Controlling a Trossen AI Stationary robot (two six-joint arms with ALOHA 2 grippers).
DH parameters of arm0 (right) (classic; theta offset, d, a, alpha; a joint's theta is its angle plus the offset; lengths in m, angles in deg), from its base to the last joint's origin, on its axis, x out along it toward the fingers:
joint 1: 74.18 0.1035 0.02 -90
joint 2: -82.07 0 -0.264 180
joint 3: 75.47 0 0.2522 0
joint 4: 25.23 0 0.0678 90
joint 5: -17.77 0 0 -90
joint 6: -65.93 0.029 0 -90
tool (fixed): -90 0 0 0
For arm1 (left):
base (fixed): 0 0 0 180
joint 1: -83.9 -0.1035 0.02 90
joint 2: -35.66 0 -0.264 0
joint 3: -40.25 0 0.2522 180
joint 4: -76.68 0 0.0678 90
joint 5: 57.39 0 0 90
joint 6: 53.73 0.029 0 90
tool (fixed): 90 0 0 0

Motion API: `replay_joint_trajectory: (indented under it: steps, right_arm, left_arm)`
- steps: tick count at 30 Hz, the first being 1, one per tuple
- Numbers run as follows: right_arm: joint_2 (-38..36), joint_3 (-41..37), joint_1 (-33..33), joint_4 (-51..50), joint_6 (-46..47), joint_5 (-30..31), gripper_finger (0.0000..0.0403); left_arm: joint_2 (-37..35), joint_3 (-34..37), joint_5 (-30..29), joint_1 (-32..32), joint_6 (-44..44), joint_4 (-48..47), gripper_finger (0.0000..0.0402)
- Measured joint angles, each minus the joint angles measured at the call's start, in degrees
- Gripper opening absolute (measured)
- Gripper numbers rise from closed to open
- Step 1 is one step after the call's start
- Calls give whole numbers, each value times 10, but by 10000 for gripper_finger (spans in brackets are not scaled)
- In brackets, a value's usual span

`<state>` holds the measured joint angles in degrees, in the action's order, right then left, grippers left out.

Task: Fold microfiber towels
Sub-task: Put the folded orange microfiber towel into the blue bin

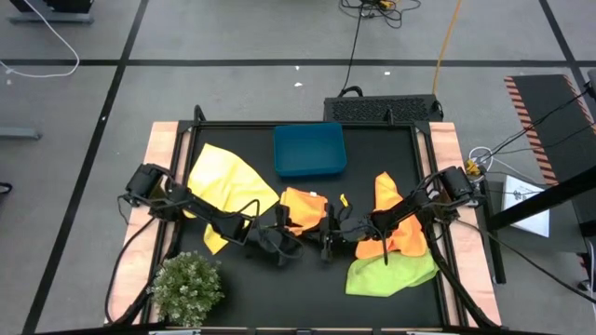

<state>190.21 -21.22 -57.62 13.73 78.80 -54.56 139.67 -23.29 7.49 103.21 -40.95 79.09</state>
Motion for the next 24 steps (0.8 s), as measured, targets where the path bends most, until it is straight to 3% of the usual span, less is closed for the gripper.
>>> replay_joint_trajectory:
  steps: [11, 16, 24]
  right_arm:
    - [0, 0, -1, 10, -17, -13, 1]
    - [-1, 0, 4, 19, -73, -15, 33]
    - [-1, 1, 17, -33, -164, -12, 146]
  left_arm:
    - [0, 0, 24, -18, -11, -13, 18]
    - [-1, 0, 24, -28, -11, -33, 8]
    - [-41, 0, 9, -42, -11, -91, 5]
